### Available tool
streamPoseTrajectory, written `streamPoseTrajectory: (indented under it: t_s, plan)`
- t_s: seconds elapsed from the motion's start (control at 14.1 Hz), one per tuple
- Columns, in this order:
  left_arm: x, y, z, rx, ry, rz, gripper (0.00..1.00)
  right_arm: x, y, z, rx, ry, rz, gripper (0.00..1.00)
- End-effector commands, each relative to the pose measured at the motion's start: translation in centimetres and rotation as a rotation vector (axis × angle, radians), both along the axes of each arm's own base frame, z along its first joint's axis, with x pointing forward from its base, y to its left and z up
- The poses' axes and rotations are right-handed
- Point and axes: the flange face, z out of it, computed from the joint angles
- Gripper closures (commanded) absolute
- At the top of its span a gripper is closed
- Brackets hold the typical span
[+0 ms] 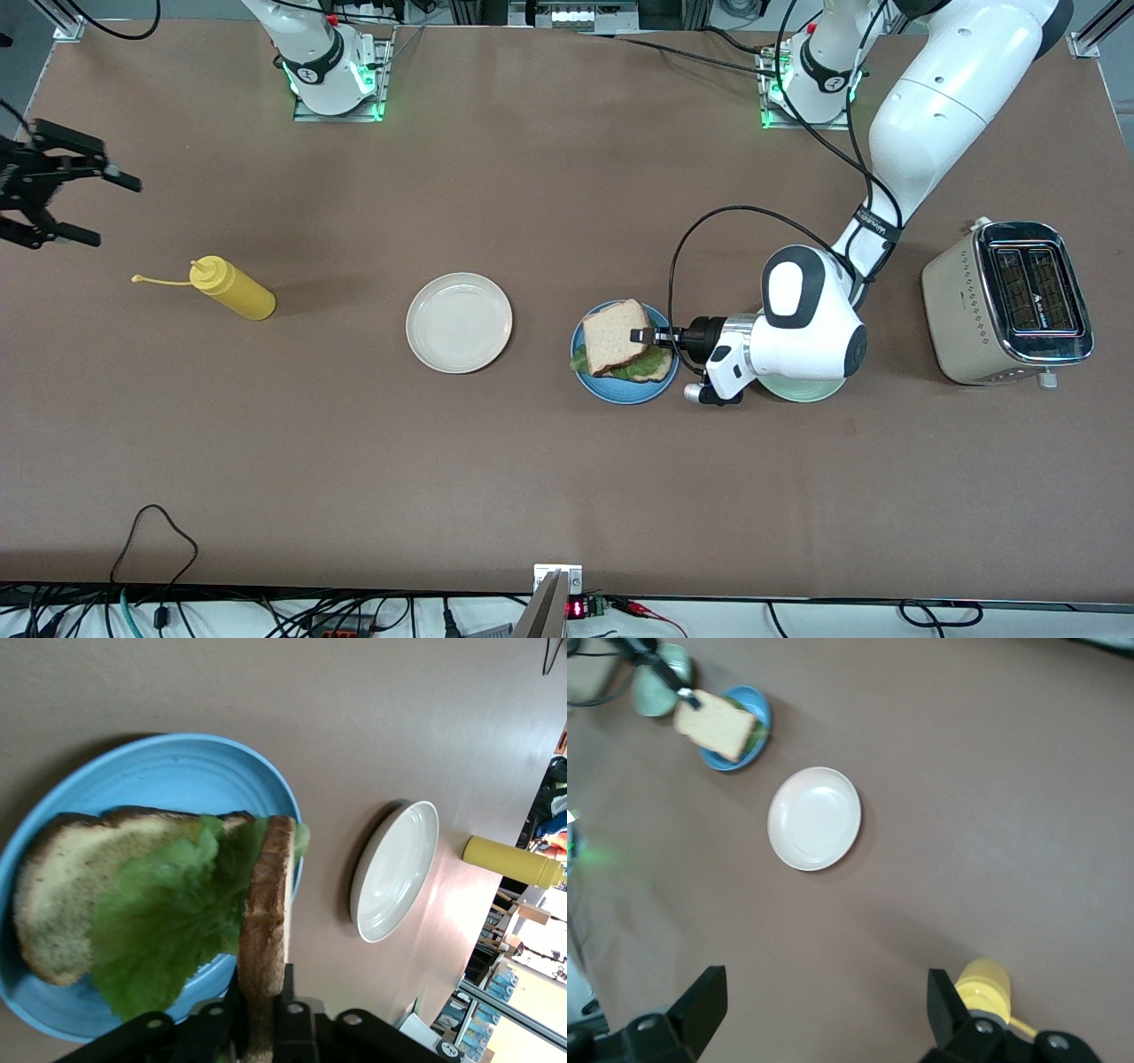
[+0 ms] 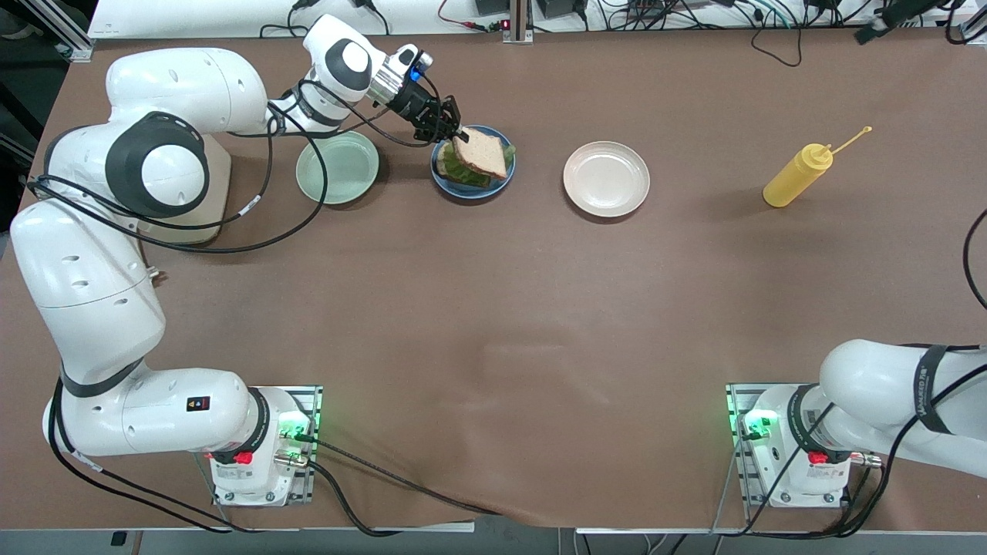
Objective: Make sandwich in blue plate with both arms
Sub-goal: 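Place the bread on the lettuce while the right gripper withdraws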
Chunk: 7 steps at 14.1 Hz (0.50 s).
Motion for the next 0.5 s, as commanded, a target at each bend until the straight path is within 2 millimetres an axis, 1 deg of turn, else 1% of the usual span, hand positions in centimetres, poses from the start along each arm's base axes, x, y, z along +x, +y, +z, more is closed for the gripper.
streamPoseTrajectory:
  t_s: [0.0, 0.07, 0.14, 0.21, 0.28, 0.36, 0.43]
  plan:
    - [1.0, 0.8, -0.3, -0.019, -0.006, 0.026, 0.0, 0.7, 5.4, 1.0, -0.19, 0.055, -0.139, 0.0]
    - [1.3, 1.4, -0.2, -0.017, -0.009, 0.033, 0.0, 0.7, 7.2, 0.9, -0.26, 0.068, -0.17, 0.0]
    - [1.7, 2.4, 0.1, -0.011, -0.018, 0.043, 0.0, 0.6, 9.4, 0.6, -0.333, 0.081, -0.21, 0.0]
    - [2.2, 3.4, 0.5, 0.001, -0.029, 0.049, 0.0, 0.5, 10.9, 0.1, -0.384, 0.108, -0.275, 0.0]
    - [2.7, 4.7, 1.4, 0.025, -0.052, 0.052, 0.0, 0.5, 11.5, -0.5, -0.395, 0.135, -0.333, 0.0]
    - [2.9, 5.1, 3.2, 0.048, -0.084, 0.037, 0.0, 0.8, 11.5, -1.5, -0.402, 0.16, -0.364, 0.0]
    - [3.2, 6.0, 4.9, 0.062, -0.107, 0.039, 0.0, 1.1, 11.4, -2.3, -0.405, 0.177, -0.373, 0.0]
